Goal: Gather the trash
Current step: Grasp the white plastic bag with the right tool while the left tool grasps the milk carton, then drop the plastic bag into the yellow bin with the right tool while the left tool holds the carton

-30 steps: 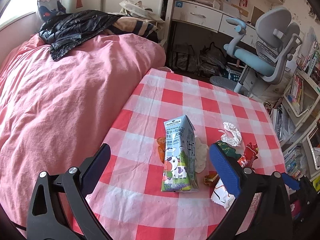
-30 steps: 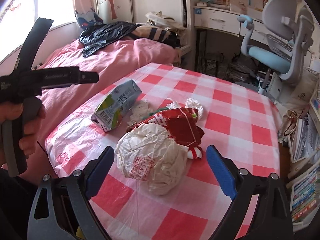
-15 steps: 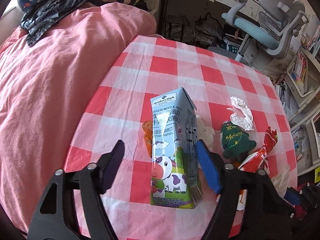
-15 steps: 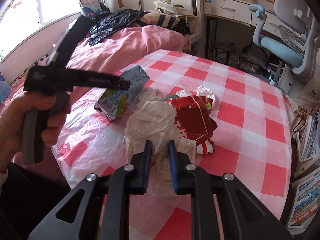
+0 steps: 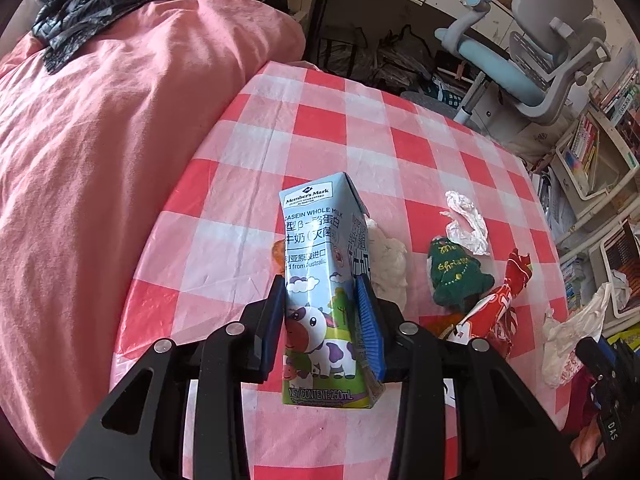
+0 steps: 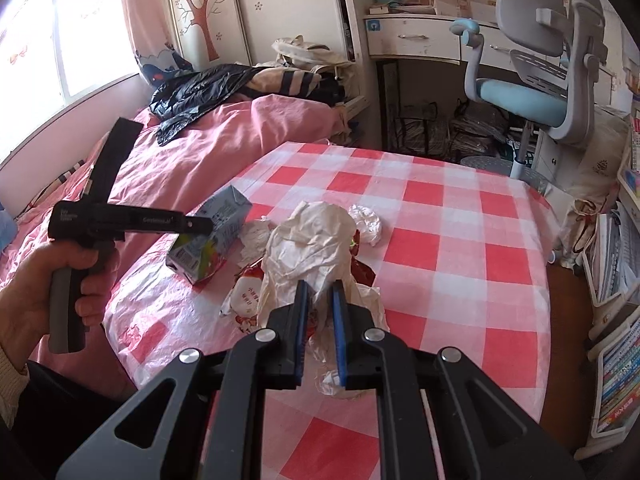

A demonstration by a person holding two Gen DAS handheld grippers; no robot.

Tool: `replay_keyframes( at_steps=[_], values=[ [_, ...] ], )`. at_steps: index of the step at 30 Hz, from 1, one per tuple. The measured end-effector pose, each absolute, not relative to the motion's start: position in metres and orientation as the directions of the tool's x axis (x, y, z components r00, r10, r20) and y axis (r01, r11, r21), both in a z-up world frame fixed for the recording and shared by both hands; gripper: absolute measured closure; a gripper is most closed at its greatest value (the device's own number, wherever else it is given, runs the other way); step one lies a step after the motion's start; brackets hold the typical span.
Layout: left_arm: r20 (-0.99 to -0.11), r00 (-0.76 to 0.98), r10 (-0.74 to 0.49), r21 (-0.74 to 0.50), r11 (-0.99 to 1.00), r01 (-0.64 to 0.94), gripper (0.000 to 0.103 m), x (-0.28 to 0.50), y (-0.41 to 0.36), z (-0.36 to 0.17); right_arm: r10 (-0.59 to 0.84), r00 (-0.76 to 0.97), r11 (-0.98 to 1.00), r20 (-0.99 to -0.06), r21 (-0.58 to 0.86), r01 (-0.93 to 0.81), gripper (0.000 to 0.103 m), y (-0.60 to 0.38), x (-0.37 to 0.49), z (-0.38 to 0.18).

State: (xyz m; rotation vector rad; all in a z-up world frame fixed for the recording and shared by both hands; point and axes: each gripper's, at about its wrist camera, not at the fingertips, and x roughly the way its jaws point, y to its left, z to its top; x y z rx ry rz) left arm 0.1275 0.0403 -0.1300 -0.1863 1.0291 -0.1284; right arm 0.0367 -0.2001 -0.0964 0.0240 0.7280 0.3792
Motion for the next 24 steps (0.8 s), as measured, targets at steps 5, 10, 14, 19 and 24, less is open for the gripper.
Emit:
replay_keyframes(
  at_steps=[5,10,14,19,24],
  values=[
    [-0.836,0.509,-0.203,-0.222,0.975,0.023,0.071,0.127,0.039,-0.128,0.344,0.679,0.931,-0.648,0.138,-0.339,0.09,-0.198,0.036,-0.097],
    [-0.8,0.562,-0.21,-0.242,0.97,0.018,0.072,0.12,0.045,-0.112,0.348,0.691,0.93,-0.634,0.142,-0.339,0.09,-0.201,0.033,-0.093],
    [-0.784,0.587,-0.203,-0.224,0.974,0.037,0.072,0.115,0.043,-0.105,0.338,0.691,0.931,-0.639,0.119,-0.346,0.09,-0.198,0.03,-0.093],
    [-0.759,0.593,-0.268,-0.308,0.951,0.034,0.072,0.106,0.051,-0.1,0.332,0.696,0.932,-0.637,0.105,-0.348,0.09,-0.198,0.026,-0.092],
    [-0.724,0.634,-0.27,-0.304,0.951,0.057,0.072,0.093,0.054,-0.087,0.337,0.696,0.927,-0.634,0.097,-0.362,0.09,-0.195,0.021,-0.091]
  ],
)
